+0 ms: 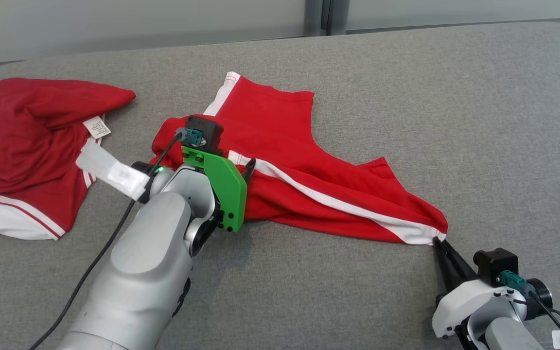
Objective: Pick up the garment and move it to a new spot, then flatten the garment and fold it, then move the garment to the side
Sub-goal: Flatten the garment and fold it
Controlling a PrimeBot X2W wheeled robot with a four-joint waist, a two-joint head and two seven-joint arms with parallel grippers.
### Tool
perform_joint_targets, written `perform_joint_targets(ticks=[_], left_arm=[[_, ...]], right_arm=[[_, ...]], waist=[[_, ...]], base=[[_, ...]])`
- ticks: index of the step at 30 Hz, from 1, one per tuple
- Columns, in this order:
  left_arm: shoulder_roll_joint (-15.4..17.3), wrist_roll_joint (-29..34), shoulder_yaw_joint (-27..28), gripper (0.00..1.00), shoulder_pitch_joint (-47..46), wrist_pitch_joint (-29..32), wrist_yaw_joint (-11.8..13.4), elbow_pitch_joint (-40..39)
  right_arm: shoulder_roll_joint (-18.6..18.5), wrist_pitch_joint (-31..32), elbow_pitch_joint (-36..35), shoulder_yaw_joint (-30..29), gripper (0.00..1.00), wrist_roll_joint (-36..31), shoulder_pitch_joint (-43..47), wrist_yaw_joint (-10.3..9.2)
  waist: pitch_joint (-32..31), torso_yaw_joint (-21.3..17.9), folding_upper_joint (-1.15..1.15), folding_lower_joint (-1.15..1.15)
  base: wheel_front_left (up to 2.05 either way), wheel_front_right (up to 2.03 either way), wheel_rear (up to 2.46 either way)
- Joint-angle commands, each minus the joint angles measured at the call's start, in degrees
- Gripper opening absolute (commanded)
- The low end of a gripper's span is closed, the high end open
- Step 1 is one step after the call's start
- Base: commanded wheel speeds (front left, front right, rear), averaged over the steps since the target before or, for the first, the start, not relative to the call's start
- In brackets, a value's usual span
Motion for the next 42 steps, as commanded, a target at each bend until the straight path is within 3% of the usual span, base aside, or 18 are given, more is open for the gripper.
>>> perform_joint_targets(ticks=[1, 2, 3, 7, 16, 23, 24, 25, 36, 39, 42], left_arm=[[0.10, -0.71, -0.16, 0.97, -1.82, 1.94, -0.20, 0.66], [0.09, -1.00, -0.16, 0.85, -2.02, 3.09, -0.08, 1.13], [0.09, -1.11, -0.23, 0.82, -2.32, 4.02, -0.01, 1.47], [0.07, -1.48, -0.29, 0.89, -3.36, 5.59, 0.26, 2.06], [-0.09, -3.23, -1.31, 0.75, -4.27, 7.71, 0.67, 3.58], [-0.14, -4.06, -2.13, 0.35, -4.56, 7.84, 0.65, 4.50], [-0.15, -4.11, -2.27, 0.07, -4.56, 7.69, 0.62, 4.53], [-0.15, -4.18, -2.45, 0.00, -4.56, 7.52, 0.49, 4.46], [-0.18, -7.10, -2.79, 0.00, -5.14, 5.58, -0.55, 2.65], [0.81, -9.76, -0.73, 0.00, -6.64, 5.35, -0.92, -0.75], [4.02, -12.71, 2.09, 0.00, -8.68, 6.25, -1.09, -5.95]], right_arm=[[-0.13, -0.01, -0.14, -0.17, 0.00, 0.36, 0.14, -0.07], [-0.03, -0.01, -0.14, -0.20, 0.00, 0.28, 0.23, -0.07], [0.10, -0.01, -0.14, -0.22, 0.00, 0.24, 0.29, -0.07], [0.39, -0.01, -0.25, -0.18, 0.00, 0.13, 0.27, -0.07], [0.62, -0.01, 0.01, 0.19, 0.00, -0.13, -0.37, -0.08], [0.52, -0.01, 0.21, 0.04, 0.00, 0.09, -0.51, -0.08], [0.46, -0.01, 0.24, -0.03, 0.00, 0.09, -0.49, -0.08], [0.40, -0.01, 0.27, -0.12, 0.00, 0.07, -0.49, -0.08], [0.27, -0.01, -0.80, 0.80, 0.00, 0.91, -0.58, -0.08], [-0.57, 1.03, -4.20, 3.48, 0.00, 6.09, -3.07, -0.08], [-4.87, 5.25, -12.67, 6.13, 0.00, 16.71, -6.96, -0.08]], waist=[[0.08, 0.02, 0.00, 0.00], [0.08, 0.00, 0.00, 0.00], [0.08, -0.03, 0.00, 0.00], [0.12, -0.10, 0.00, 0.00], [0.19, -0.38, 0.00, 0.00], [0.57, -0.60, 0.00, 0.00], [0.60, -0.57, 0.00, 0.00], [0.64, -0.54, 0.00, 0.00], [-0.90, 0.73, 0.00, 0.00], [-1.80, 0.97, 0.00, 0.00], [-2.77, 1.07, 0.00, 0.00]], base=[[0.00, 0.00, 0.00], [0.00, 0.00, 0.00], [0.00, 0.00, 0.00], [0.00, 0.00, 0.00], [0.00, 0.00, 0.00], [0.00, 0.00, 0.00], [0.00, 0.00, 0.00], [0.00, 0.00, 0.00], [0.00, 0.00, 0.00], [0.00, 0.00, 0.00], [0.00, 0.00, 0.00]])
